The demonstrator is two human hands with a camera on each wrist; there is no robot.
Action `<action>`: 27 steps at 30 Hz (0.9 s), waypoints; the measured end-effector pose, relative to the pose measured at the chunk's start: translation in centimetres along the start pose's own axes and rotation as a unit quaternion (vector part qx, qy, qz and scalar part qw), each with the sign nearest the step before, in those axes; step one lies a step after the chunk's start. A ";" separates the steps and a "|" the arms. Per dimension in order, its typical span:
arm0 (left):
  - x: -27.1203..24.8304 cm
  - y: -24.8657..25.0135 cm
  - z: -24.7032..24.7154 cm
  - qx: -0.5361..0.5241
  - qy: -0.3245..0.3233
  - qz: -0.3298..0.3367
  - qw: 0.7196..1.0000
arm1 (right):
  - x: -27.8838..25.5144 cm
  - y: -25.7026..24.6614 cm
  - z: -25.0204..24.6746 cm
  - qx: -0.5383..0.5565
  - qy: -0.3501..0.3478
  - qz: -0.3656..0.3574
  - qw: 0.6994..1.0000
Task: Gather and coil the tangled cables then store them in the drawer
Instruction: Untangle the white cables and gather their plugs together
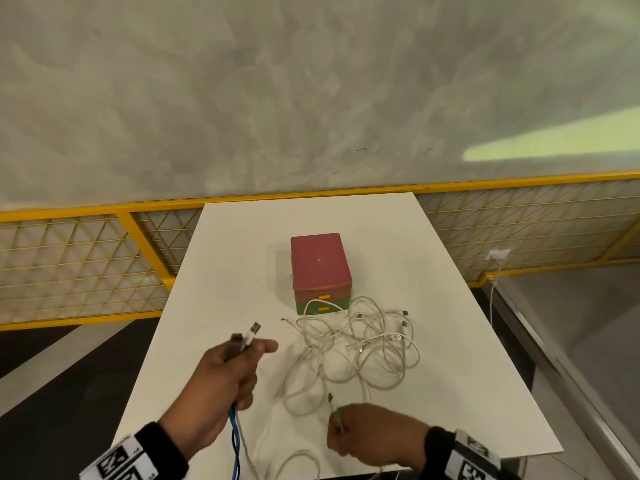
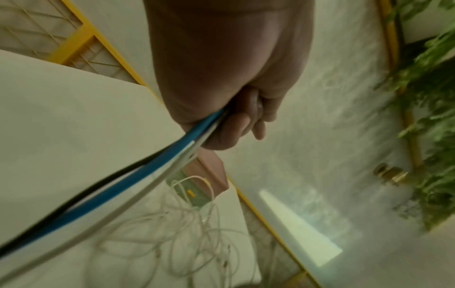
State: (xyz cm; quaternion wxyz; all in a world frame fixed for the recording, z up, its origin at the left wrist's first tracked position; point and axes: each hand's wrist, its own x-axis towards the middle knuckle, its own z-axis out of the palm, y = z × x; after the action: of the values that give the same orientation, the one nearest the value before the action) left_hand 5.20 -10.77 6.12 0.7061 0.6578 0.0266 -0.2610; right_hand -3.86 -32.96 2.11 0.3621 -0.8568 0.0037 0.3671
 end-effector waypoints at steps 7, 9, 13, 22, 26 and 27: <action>1.0 4.5 3.9 -0.102 -0.056 0.028 0.993 | -1.3 1.5 0.3 -0.143 -0.092 0.050 0.984; 1.4 5.2 4.7 -0.114 -0.065 0.028 0.991 | -1.7 1.9 -1.7 -0.167 -0.111 0.057 0.978; 2.0 6.1 5.7 -0.129 -0.085 0.026 0.988 | -0.1 5.2 -8.0 0.015 0.119 0.089 0.989; 2.5 7.1 6.3 -0.111 -0.103 0.028 0.988 | 8.4 16.8 -14.4 0.274 0.349 0.240 0.863; 2.9 7.1 6.3 -0.103 -0.094 0.020 0.990 | 10.2 15.9 -12.9 0.165 0.324 0.253 0.897; 3.0 7.0 6.3 -0.101 -0.091 0.020 0.990 | 10.5 15.9 -12.6 0.149 0.322 0.249 0.901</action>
State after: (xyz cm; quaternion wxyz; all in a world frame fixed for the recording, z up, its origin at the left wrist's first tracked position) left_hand 8.68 -17.70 12.20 0.7735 0.5570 -0.0252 -0.3014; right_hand 7.40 -49.82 -8.43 0.3615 -0.8354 0.3880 0.1445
